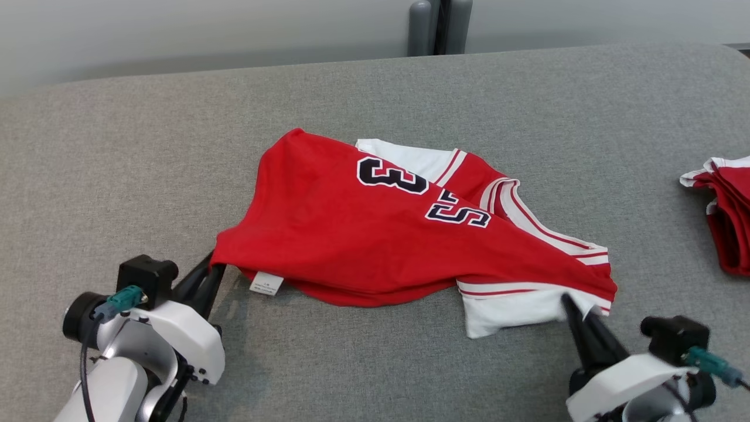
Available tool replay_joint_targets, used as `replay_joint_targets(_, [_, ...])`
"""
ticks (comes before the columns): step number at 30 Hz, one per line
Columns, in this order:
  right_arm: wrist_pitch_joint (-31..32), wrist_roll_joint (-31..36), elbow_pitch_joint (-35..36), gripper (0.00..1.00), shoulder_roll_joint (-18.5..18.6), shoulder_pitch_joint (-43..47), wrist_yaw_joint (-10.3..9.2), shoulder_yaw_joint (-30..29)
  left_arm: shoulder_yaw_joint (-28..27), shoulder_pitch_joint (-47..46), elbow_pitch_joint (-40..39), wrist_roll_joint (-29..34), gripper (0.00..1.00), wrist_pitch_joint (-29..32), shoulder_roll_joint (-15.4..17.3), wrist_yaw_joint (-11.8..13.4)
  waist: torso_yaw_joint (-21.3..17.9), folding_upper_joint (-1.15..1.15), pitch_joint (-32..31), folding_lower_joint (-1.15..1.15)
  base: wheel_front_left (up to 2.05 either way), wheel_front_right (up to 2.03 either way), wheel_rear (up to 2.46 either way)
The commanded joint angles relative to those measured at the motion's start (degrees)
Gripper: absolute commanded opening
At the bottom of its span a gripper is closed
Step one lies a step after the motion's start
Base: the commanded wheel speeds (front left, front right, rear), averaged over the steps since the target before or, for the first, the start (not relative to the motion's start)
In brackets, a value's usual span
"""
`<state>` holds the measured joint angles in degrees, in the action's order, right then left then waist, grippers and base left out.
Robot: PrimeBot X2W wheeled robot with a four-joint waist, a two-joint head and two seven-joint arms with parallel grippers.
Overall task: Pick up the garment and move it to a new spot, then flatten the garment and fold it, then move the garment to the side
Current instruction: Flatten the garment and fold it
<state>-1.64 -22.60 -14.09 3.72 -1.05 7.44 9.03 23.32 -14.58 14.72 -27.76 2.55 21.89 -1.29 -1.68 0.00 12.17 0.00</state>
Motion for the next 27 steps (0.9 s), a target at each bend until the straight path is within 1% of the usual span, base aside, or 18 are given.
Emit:
replay_joint_targets(1, [-1.12,-0.53,2.83,0.00,1.17,-1.70,0.07,-1.39,-0.79,-1.51,-2.02,0.64,0.00,0.06,1.07,0.96,-0.15,0.00,-0.20,0.00,0.00,0.00,0.00])
replay_joint_targets(3, [-1.48,-1.11,6.42,0.00,1.81,-3.12,0.07,-2.66,-1.44,-1.75,-4.69,0.84,0.00,0.88,2.11,1.85,-0.32,0.00,-0.42,0.00,0.00,0.00,0.00])
replay_joint_targets(7, [-0.82,-3.49,14.43,0.00,3.37,-7.22,0.07,-4.09,-3.19,-2.32,-11.25,0.96,0.00,4.34,4.82,3.72,-0.85,0.00,-1.10,0.00,0.00,0.00,0.00])
replay_joint_targets(8, [-0.67,-4.19,16.17,0.00,3.64,-8.36,0.04,-4.67,-3.60,-2.45,-13.25,1.07,0.00,5.36,5.55,4.25,-0.94,0.00,-1.29,0.00,0.00,0.00,0.00])
replay_joint_targets(9, [-0.35,-4.62,19.57,0.00,4.47,-11.08,0.04,-5.99,-4.35,-3.04,-17.17,1.16,0.00,7.43,6.96,5.13,-0.95,0.00,-1.66,0.00,0.00,0.00,0.00])
replay_joint_targets(10, [-0.35,-4.62,19.57,0.00,4.47,-11.08,0.04,-5.99,-4.35,-3.04,-17.17,1.16,0.00,7.43,6.96,5.13,-0.95,0.00,-1.66,0.00,0.00,0.00,0.00])
replay_joint_targets(15, [0.55,-4.68,26.36,0.00,6.54,-18.73,0.04,-9.50,-6.05,-6.21,-25.32,1.97,0.00,12.02,10.11,6.14,-0.53,0.00,-2.57,0.00,0.00,0.00,0.00])
replay_joint_targets(19, [1.72,-4.06,30.17,0.00,7.93,-25.25,0.04,-12.39,-7.97,-9.85,-30.69,2.47,0.00,14.16,11.94,6.90,-0.14,0.00,-3.14,0.00,0.00,0.00,0.00])
replay_joint_targets(23, [3.23,-4.51,33.50,0.00,8.21,-30.51,0.04,-14.74,-9.56,-13.44,-34.87,3.08,0.00,15.46,13.08,7.55,0.30,0.00,-3.46,0.00,0.00,0.00,0.00])
replay_joint_targets(27, [4.91,-4.79,35.57,0.00,7.94,-33.52,0.04,-16.08,-10.93,-16.54,-37.29,3.78,0.00,15.83,13.73,8.18,0.54,0.00,-3.19,0.00,0.00,0.00,0.00])
